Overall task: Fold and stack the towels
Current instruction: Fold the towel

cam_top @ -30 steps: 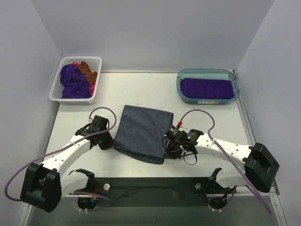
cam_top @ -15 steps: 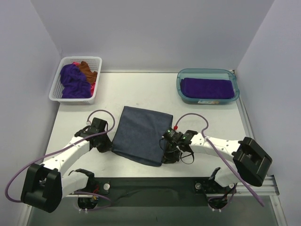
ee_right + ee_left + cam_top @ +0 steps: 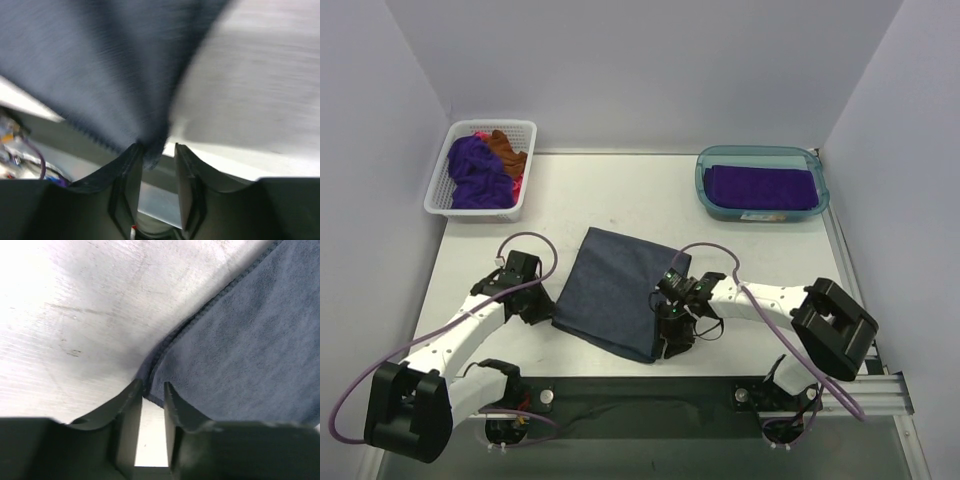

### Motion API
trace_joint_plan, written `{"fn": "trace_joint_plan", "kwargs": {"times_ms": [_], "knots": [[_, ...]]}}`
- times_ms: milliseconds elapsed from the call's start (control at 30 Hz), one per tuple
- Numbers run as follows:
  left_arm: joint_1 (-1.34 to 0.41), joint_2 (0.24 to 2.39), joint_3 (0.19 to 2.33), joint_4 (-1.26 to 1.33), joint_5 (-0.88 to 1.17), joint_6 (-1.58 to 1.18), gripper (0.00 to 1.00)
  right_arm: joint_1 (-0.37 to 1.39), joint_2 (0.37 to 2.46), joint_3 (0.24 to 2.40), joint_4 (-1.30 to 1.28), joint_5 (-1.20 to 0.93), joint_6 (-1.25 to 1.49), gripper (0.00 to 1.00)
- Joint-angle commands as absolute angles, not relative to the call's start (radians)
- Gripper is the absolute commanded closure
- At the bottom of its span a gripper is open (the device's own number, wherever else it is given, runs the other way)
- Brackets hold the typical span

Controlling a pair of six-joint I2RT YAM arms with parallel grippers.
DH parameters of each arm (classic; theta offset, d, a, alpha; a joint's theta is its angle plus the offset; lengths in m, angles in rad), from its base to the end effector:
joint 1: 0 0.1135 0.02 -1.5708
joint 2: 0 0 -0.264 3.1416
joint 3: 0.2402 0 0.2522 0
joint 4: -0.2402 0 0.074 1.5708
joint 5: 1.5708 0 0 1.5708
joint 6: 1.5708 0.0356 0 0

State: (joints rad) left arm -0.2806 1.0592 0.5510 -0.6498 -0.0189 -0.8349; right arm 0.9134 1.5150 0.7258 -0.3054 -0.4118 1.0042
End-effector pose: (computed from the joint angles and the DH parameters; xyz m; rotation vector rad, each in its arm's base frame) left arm 0.1711 -0.0486 0.1765 -0.7625 2.6604 -0.2845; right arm 0.1533 0.2219 0.1507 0.0154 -2.9365 -0.9345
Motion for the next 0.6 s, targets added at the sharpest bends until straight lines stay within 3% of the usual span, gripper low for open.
{"fn": "trace_joint_plan", "kwargs": {"times_ms": [0,133,167,300,567], "knots": [[-0.265,1.031,0.584,-0.687,-0.051,-0.807,0.63,0.925,1.502,0.794,-0.345,-0.508,0.885,0.66],[-0.262,1.014,0.618,-0.721,-0.08,-0.787,0.49,0.925,1.454,0.845,-0.377,-0.514,0.815,0.49],[-0.261,1.009,0.638,-0.733,-0.095,-0.778,0.41,0.923,1.444,0.863,-0.386,-0.506,0.792,0.49],[-0.262,0.976,0.704,-0.791,-0.112,-0.75,0.29,0.865,1.365,0.89,-0.439,-0.391,0.732,0.47],[-0.345,0.976,0.839,-0.819,-0.04,-0.75,0.28,0.643,1.209,0.88,-0.448,-0.282,0.654,0.49]]}}
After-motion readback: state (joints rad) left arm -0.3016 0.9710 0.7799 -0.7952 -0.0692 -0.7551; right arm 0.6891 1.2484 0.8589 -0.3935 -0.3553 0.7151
